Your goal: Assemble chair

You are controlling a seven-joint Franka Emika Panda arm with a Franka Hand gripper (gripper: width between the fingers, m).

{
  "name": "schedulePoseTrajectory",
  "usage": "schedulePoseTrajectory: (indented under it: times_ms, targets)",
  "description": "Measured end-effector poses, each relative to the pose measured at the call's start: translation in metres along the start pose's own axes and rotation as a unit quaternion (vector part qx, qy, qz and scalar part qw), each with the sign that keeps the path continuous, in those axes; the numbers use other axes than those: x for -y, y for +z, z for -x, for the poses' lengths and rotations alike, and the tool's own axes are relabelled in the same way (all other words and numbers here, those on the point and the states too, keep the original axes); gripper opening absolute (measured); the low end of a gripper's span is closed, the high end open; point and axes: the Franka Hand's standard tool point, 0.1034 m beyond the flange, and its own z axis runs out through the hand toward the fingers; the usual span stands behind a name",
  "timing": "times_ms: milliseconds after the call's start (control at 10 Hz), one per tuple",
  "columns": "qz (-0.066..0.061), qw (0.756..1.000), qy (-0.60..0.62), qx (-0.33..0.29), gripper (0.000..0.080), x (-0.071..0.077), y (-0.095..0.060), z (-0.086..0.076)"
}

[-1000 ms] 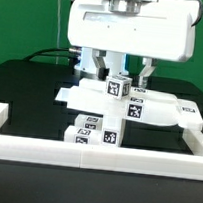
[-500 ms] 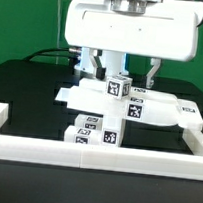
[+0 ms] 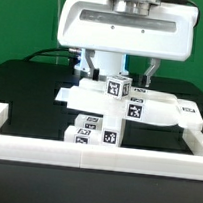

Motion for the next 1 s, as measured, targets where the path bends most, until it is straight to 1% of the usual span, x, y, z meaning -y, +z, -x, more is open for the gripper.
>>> schedulePoseTrajectory:
  times_ms: [100, 200, 400, 500, 800, 900, 1000]
  targets:
    - [0.0, 1.0, -0.016, 0.0, 0.0649, -0.0002, 0.0, 0.0]
    - [0.001, 0.997, -0.081, 0.0, 0.0649, -0.0025, 0.0001, 0.0003]
    - [0.005, 0.981, -0.194, 0.004, 0.0649, -0.0065, 0.0021, 0.0026]
    - [0.006, 0.978, -0.209, 0.005, 0.0649, -0.0061, 0.002, 0.0025]
    - [0.017, 0.959, -0.281, 0.01, 0.0649, -0.0031, 0.0001, 0.0007]
    - [0.017, 0.962, -0.271, 0.009, 0.0649, -0.0013, 0.0003, 0.0007]
    - [0.017, 0.962, -0.271, 0.009, 0.0521, -0.0013, 0.0003, 0.0006]
